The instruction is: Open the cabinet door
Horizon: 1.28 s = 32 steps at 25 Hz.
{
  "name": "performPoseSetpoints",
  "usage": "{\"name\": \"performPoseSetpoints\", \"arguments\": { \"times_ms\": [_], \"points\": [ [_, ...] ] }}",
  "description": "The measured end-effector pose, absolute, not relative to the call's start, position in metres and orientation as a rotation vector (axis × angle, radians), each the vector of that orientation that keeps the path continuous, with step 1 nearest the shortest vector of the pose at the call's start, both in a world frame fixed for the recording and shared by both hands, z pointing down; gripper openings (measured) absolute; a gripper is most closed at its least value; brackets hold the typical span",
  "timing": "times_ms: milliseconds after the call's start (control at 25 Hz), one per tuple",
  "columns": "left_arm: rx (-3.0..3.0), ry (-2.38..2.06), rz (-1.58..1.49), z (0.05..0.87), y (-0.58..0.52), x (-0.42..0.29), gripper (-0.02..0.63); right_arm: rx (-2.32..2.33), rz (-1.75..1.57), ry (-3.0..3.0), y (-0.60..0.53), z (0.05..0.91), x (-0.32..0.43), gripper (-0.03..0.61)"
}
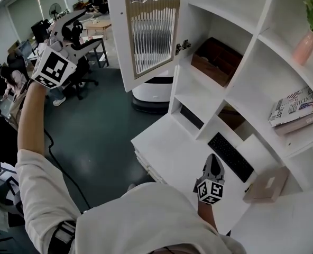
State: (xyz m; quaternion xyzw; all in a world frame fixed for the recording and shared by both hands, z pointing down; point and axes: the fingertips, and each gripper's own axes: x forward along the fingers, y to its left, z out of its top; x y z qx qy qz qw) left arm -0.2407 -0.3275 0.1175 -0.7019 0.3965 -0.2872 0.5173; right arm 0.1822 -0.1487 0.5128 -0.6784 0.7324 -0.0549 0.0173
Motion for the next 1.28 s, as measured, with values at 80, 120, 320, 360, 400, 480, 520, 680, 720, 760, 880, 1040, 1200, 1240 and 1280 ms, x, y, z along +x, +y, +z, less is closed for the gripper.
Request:
{"name": "performPoseSetpoints", "arguments": {
  "times_ms": [80, 120, 320, 360, 400, 480, 520, 680, 720, 760, 880, 1040, 1200, 1240, 1280],
  "points": [
    [-1.769, 0.997, -0.622, 0.117, -0.320, -0.244, 0.380, -2.101, -0.168, 2.284, -0.149, 0.512, 0.181, 0.003],
    [-1.805, 1.018, -0.593, 0.118, -0.317, -0.246, 0.380, -2.099, -0.167, 2.287, -0.149, 0.512, 0.180, 0.003],
    [-1.946, 1.120, -0.483, 0.129, -0.305, -0.249, 0.379, -2.087, -0.155, 2.303, -0.149, 0.508, 0.177, 0.003],
    [-1.970, 1.141, -0.460, 0.131, -0.303, -0.249, 0.379, -2.083, -0.151, 2.306, -0.149, 0.508, 0.177, 0.003],
    [-1.996, 1.160, -0.432, 0.133, -0.300, -0.249, 0.379, -2.079, -0.147, 2.309, -0.150, 0.506, 0.176, 0.003],
    [-2.046, 1.196, -0.375, 0.137, -0.295, -0.249, 0.379, -2.073, -0.137, 2.312, -0.150, 0.504, 0.175, 0.003],
    [-2.069, 1.215, -0.352, 0.140, -0.294, -0.250, 0.379, -2.071, -0.131, 2.314, -0.151, 0.502, 0.174, 0.003],
    [-2.139, 1.298, -0.293, 0.154, -0.289, -0.255, 0.379, -2.060, -0.104, 2.321, -0.152, 0.495, 0.174, 0.003],
    [-2.150, 1.315, -0.286, 0.158, -0.288, -0.255, 0.379, -2.057, -0.095, 2.323, -0.153, 0.493, 0.174, 0.003],
    [-2.160, 1.331, -0.278, 0.163, -0.288, -0.256, 0.379, -2.054, -0.087, 2.325, -0.153, 0.491, 0.173, 0.003],
    [-2.184, 1.380, -0.252, 0.175, -0.284, -0.259, 0.379, -2.042, -0.062, 2.330, -0.156, 0.484, 0.172, 0.003],
    [-2.226, 1.429, -0.218, 0.194, -0.278, -0.262, 0.379, -2.023, -0.014, 2.335, -0.161, 0.470, 0.170, 0.003],
    [-2.270, 1.476, -0.183, 0.211, -0.275, -0.265, 0.377, -2.008, 0.035, 2.341, -0.167, 0.457, 0.169, 0.003],
    [-2.283, 1.491, -0.170, 0.215, -0.273, -0.266, 0.377, -2.003, 0.045, 2.344, -0.168, 0.454, 0.168, 0.003],
    [-2.294, 1.504, -0.160, 0.220, -0.271, -0.267, 0.376, -1.999, 0.055, 2.348, -0.169, 0.452, 0.166, 0.003]
  ]
}}
